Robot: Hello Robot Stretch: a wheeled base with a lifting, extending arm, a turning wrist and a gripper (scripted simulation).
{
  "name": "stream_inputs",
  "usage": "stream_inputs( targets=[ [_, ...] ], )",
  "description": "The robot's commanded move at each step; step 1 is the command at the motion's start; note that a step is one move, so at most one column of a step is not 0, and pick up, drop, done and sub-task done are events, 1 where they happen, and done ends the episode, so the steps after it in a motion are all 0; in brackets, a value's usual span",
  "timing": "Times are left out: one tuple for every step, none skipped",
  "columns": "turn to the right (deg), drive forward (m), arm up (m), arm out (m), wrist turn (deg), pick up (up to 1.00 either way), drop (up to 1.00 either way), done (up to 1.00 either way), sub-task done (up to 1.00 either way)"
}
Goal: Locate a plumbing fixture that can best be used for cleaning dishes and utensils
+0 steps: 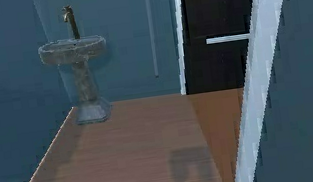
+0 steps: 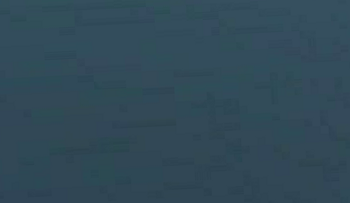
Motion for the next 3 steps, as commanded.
stream_inputs(
  targets=[
    [0.0,0.75,0.00,0.00,0.0,0.00,0.00,0.00,0.00],
    [-42.0,0.00,0.00,0.00,0.0,0.00,0.00,0.00,0.00],
    [0.0,0.65,0.00,0.00,0.0,0.00,0.00,0.00,0.00]
  ],
)
